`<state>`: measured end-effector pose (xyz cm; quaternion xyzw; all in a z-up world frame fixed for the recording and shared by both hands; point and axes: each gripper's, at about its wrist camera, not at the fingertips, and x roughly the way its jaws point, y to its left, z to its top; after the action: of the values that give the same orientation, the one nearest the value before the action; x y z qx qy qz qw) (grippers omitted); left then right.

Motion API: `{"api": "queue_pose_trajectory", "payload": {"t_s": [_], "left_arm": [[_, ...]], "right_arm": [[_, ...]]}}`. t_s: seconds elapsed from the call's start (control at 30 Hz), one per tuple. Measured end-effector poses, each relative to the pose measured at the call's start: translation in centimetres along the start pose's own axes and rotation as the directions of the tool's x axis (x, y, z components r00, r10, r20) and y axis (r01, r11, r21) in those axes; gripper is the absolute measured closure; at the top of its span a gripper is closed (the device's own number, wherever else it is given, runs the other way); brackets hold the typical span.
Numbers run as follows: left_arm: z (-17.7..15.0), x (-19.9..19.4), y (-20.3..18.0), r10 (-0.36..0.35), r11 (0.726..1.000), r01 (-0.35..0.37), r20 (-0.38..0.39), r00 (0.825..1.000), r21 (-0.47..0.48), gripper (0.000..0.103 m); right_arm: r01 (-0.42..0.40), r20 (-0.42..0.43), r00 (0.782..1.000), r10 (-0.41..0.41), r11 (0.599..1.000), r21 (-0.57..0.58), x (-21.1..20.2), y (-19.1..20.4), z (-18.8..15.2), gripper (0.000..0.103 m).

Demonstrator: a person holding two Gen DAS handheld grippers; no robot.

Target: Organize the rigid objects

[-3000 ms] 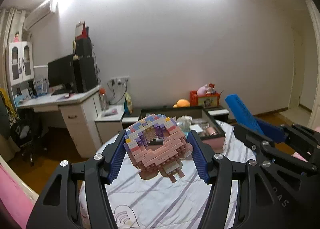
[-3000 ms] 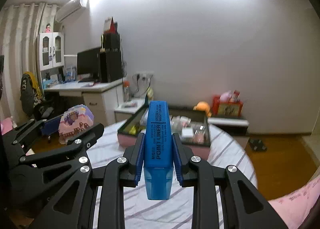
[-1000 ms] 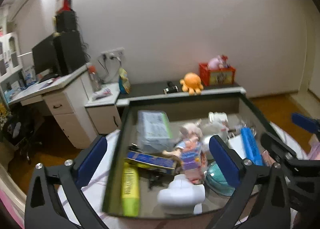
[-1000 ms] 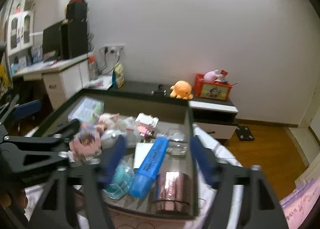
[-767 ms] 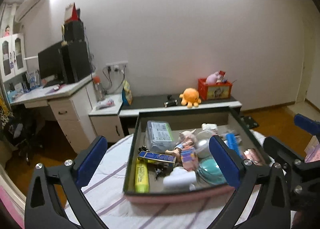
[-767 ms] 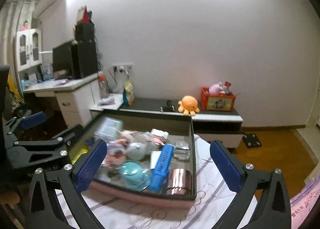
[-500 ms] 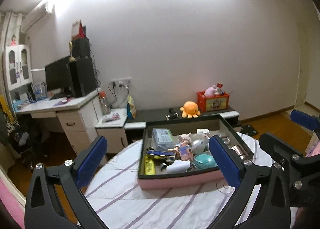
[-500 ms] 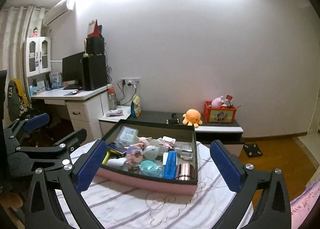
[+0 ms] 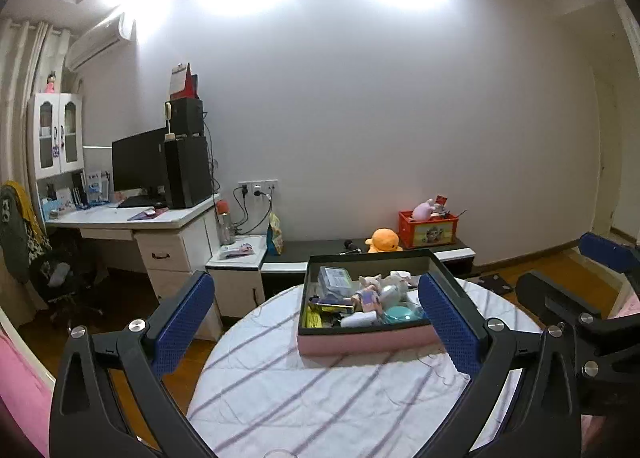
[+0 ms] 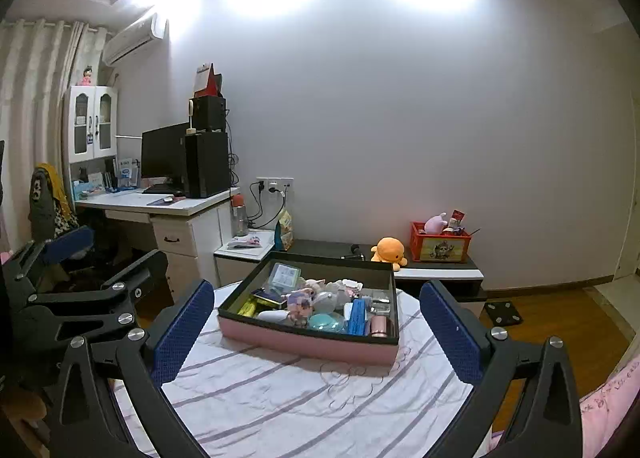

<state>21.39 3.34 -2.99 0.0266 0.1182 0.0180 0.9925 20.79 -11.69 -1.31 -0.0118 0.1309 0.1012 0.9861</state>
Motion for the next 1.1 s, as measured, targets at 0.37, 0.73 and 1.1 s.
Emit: {"api": "queue_pose_trajectory", "payload": {"t_s": [0.37, 0.73, 1.1], "left_arm": [[-0.5, -3.3, 0.1, -0.006, 1.000, 0.006, -0.031, 1.000, -0.004, 0.000], [-1.6, -4.1, -1.1, -0.016, 1.000, 0.016, -0.066, 0.998, 0.008, 0.000], [0.1, -9.5, -1.2, 0.010, 1.000, -0.011, 0.063, 0.998, 0.016, 0.000]], "right_arm": [[-0.009, 0.003, 1.000, 0.009, 1.000, 0.020, -3.6, 0.8, -1.1, 0.000], [0.016, -0.036, 0.999, -0.014, 0.999, 0.033, -4.5, 0.0, -2.2, 0.000], [0.000, 0.039, 0.999, -0.002, 0.999, 0.044, -8.7, 0.4, -1.6, 0.000]]}}
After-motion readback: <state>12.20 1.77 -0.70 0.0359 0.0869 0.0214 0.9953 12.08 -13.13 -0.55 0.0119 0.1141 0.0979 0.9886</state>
